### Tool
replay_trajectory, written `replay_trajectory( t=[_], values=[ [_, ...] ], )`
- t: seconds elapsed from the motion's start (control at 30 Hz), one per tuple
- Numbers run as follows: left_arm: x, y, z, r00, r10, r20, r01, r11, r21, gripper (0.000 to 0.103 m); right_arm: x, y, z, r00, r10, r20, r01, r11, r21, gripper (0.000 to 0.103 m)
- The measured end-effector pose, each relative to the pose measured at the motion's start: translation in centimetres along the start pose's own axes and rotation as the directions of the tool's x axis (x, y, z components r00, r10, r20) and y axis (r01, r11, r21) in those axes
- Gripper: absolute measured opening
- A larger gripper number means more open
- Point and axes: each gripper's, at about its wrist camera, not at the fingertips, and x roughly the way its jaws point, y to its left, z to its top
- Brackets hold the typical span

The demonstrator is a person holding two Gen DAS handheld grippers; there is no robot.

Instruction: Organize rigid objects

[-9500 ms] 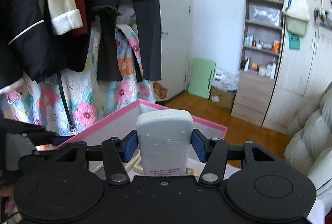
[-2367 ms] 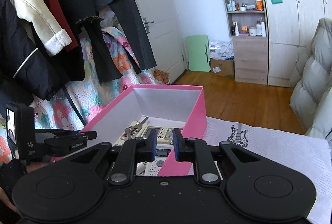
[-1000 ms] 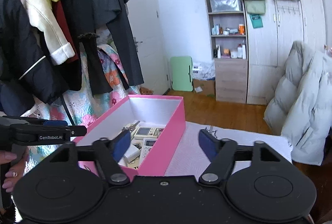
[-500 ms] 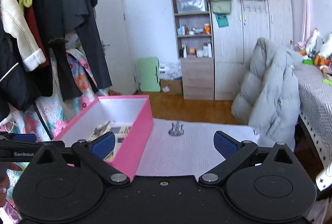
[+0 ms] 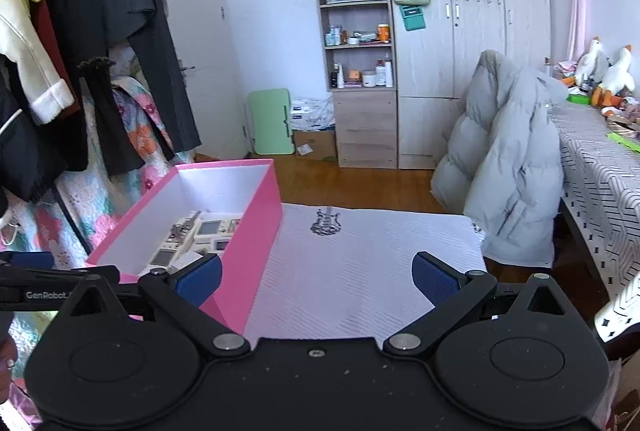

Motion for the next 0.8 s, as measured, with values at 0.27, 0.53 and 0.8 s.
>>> replay_trajectory(
  t=[0.27,0.53,0.8],
  values=[
    [-0.1,-0.6,-0.3,1.0,0.001,-0.001,-0.001,1.0,0.014,0.1,0.2,0.6,-0.5,0.999,-0.025,-0.029,0.024,0.999,-0.025,0.102],
    [0.4,-1.3,-0.7,1.0,0.016,-0.015,-0.016,1.0,0.025,0.1,0.2,0.9,-0.7,0.998,-0.047,-0.039,0.045,0.998,-0.041,0.102],
    [0.8,-1.4,-0.6,1.0,0.013,-0.021,-0.013,1.0,0.029,0.1,0.5,0.8,-0.8,0.997,-0.059,-0.042,0.057,0.997,-0.044,0.102]
  ],
)
